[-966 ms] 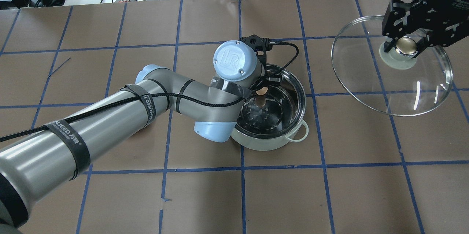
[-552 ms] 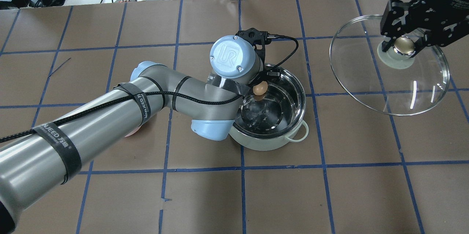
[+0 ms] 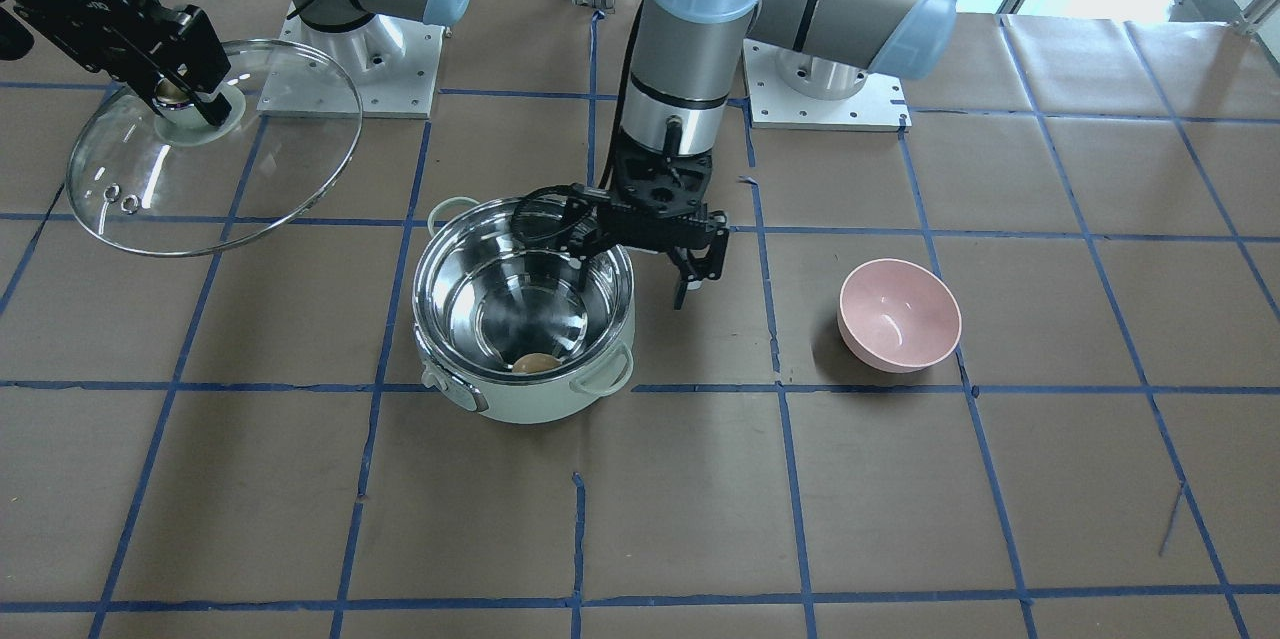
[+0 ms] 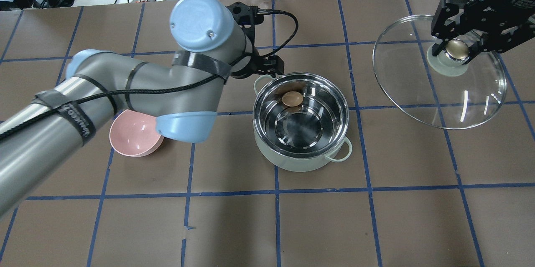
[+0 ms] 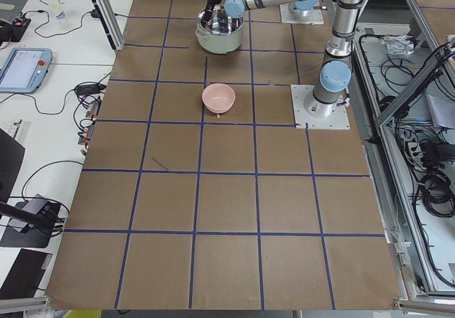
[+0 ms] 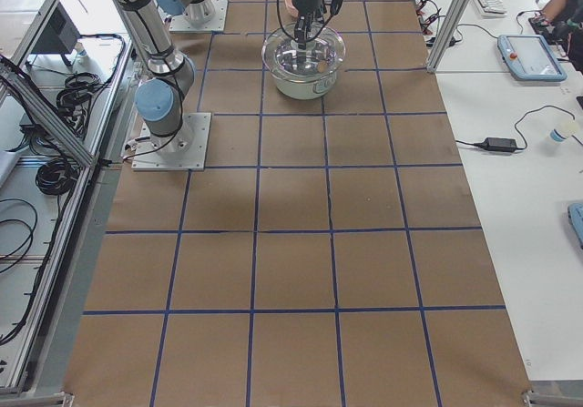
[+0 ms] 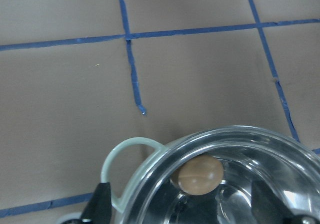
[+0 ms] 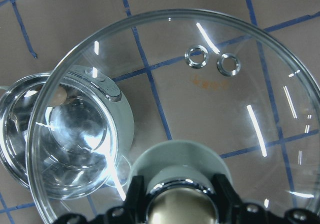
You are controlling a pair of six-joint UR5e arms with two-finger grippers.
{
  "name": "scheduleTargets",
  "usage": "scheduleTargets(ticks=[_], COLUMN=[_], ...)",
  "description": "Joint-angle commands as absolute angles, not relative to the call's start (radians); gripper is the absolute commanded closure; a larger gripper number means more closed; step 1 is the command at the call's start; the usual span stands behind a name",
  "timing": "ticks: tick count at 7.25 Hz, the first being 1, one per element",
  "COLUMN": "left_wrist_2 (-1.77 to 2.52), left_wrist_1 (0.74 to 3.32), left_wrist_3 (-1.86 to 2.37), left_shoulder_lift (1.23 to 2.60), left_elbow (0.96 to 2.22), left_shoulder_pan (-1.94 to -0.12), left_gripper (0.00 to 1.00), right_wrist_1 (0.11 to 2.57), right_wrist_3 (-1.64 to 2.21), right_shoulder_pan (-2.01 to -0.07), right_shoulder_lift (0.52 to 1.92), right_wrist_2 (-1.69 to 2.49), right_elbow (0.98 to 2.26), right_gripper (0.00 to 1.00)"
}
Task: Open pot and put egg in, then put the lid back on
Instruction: 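Raise the left gripper while the right carries the lid over the pot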
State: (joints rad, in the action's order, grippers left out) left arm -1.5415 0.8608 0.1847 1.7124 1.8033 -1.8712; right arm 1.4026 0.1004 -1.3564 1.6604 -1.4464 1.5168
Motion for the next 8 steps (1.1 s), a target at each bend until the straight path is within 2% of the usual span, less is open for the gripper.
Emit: scheduleTargets(ticks=[1,3,6,8], left_wrist_2=[-1.549,-1.548,-1.549,-1.546], left_wrist_1=[1.183,1.345,1.618,1.635], left_wrist_3=[0.044,-0.046,-0.066,-0.066], left_shoulder_lift=[1.577,1.540,1.566,1.560], left_elbow=[1.790,1.760,1.539,1.538], left_shoulder_pan=[-1.760,-1.656,-1.595,-1.603], left_gripper=[0.02,0.01,0.01,0.00], right_wrist_1=[1.404,1.473,1.681,1.733], right_wrist_3=[0.163,0.253,0.484,0.543], right_shoulder_pan=[-1.388,-1.490,-1.719,-1.776], right_shoulder_lift=[1.626,1.594,1.496,1.437], right_wrist_2=[-1.413,-1.408,-1.490,-1.502], right_elbow=[1.516,1.541,1.589,1.606], right_gripper=[0.86,0.87,0.87,0.87])
